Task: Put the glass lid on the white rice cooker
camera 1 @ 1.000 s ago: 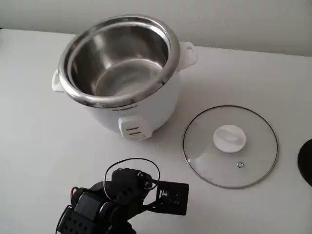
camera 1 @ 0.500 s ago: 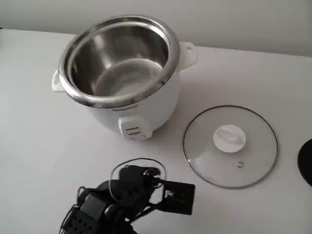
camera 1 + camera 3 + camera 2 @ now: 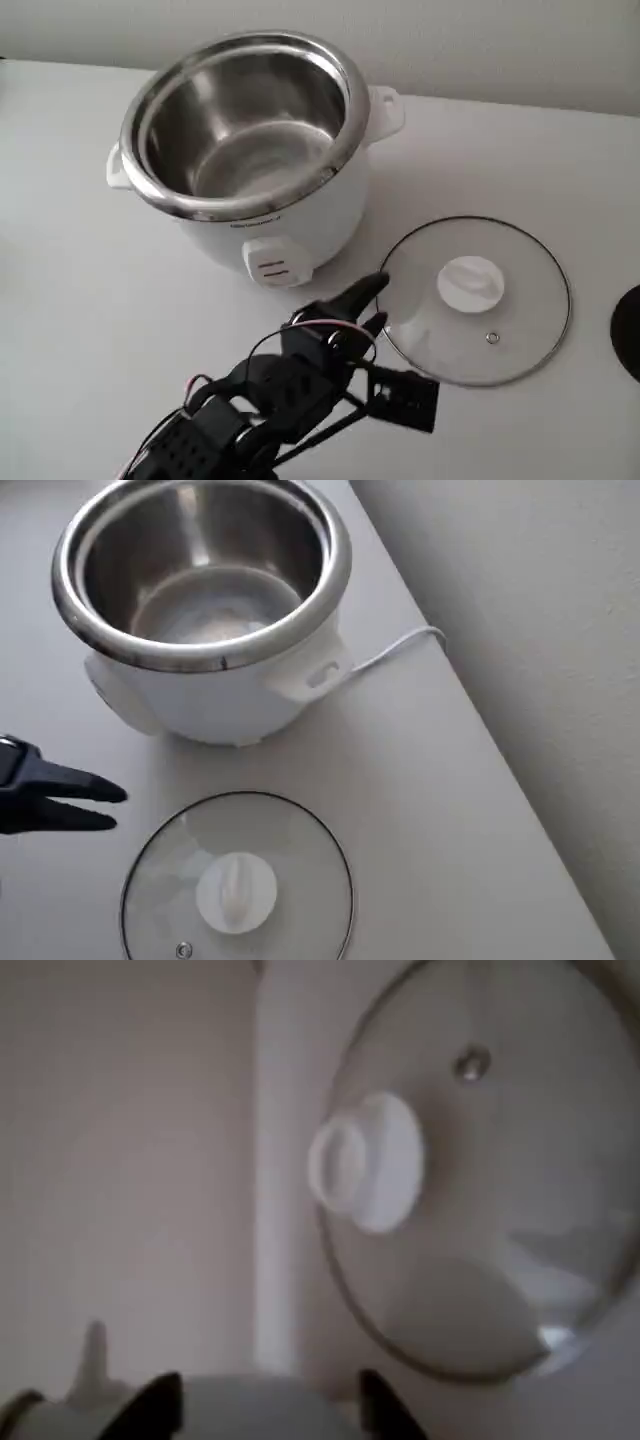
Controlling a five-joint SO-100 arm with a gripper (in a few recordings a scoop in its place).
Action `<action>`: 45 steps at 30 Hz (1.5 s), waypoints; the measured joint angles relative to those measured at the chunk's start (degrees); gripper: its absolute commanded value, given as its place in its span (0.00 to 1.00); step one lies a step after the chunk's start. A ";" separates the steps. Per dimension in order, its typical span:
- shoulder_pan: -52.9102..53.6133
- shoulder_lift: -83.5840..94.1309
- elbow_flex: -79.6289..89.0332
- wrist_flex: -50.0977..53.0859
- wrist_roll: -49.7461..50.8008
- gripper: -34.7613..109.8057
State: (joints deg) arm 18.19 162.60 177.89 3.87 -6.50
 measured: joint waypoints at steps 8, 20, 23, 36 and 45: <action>2.02 -43.33 -11.60 -31.90 0.62 0.42; 4.31 -74.09 -36.21 -37.97 1.32 0.42; 4.31 -78.40 -40.78 -37.97 1.32 0.40; 6.42 -83.58 -56.34 -21.18 4.92 0.24; 6.24 -78.40 -59.15 -6.77 7.38 0.24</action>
State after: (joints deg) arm 24.43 84.20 118.74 -2.90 0.88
